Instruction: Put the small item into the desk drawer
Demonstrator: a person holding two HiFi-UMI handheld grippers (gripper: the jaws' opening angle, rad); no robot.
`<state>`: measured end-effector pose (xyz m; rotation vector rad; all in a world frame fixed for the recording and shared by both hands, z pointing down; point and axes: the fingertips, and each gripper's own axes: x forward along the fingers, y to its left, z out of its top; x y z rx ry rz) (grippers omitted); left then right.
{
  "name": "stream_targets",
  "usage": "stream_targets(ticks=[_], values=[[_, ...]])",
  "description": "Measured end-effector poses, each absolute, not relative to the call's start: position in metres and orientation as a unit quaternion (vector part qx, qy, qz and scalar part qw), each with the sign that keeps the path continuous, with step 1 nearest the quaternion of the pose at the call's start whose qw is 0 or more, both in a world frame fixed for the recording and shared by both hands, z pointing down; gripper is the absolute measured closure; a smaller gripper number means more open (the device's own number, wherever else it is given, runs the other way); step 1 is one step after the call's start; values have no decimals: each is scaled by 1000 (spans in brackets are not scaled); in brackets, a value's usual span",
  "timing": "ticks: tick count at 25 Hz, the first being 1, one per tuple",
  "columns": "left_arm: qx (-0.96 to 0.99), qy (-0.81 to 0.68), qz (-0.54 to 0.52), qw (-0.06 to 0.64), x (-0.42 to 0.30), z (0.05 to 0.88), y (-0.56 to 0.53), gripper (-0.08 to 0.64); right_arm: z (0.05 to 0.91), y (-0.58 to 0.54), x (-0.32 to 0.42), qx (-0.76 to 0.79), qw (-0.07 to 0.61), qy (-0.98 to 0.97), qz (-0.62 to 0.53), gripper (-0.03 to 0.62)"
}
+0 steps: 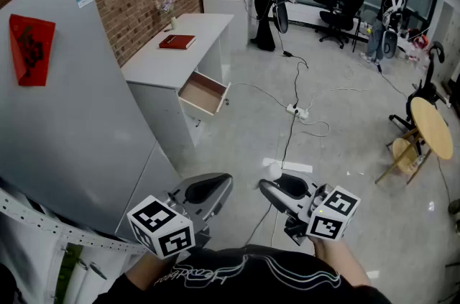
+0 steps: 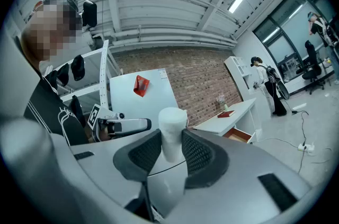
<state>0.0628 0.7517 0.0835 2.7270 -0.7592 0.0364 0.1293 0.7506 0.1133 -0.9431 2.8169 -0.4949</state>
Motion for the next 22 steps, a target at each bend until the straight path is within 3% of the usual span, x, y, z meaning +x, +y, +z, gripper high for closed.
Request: stream_targets(ticks=[22], values=[[955,-251,44,155,123,110,753,537,138,753,194,-343,67,922,-169,462]])
